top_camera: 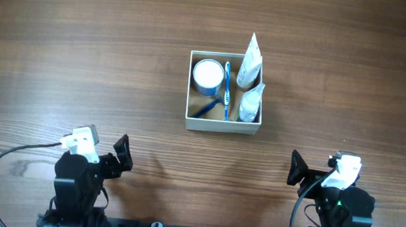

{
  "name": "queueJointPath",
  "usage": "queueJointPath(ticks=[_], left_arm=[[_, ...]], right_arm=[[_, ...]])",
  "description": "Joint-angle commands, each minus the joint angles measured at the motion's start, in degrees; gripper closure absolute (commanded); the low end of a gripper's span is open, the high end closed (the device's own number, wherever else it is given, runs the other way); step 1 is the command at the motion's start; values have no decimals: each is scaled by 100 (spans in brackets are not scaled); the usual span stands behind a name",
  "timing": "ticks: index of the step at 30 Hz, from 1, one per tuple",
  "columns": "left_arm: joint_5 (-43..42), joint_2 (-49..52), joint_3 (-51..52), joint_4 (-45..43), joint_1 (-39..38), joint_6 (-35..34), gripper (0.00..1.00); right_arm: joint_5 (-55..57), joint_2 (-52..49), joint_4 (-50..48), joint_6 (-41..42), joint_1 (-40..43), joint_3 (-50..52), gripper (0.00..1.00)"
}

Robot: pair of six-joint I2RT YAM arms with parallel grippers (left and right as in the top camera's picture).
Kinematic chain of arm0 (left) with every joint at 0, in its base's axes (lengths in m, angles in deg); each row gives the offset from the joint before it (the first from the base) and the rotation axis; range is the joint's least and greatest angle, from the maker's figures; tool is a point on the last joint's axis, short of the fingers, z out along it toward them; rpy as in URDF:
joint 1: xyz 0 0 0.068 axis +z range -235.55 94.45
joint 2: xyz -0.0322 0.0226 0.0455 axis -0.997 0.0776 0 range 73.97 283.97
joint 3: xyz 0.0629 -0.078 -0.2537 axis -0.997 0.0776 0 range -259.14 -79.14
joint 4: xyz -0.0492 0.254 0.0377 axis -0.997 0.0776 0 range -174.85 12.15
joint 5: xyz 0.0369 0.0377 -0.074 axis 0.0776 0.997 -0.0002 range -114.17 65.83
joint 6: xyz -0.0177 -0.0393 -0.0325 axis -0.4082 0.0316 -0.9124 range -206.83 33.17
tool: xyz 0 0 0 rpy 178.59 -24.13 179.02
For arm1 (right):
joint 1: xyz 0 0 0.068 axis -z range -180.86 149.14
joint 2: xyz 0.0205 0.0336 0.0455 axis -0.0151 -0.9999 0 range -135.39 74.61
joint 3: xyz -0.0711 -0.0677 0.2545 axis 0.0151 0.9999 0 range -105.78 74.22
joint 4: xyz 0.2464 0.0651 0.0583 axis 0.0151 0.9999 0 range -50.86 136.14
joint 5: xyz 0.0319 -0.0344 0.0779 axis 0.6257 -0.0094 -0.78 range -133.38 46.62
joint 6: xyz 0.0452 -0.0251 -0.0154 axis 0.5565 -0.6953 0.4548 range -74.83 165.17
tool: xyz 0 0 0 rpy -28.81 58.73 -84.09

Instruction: Pack container

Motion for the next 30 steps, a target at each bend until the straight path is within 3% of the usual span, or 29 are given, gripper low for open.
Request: queueJointPath(ticks=[1,30], left_arm=[[-120,-356,81,59,2,-70,0],[-4,-697,81,79,-258,-72,0]], right_arm=[[-87,72,-11,70,-17,22,0],[-87,72,-11,70,-17,22,0]])
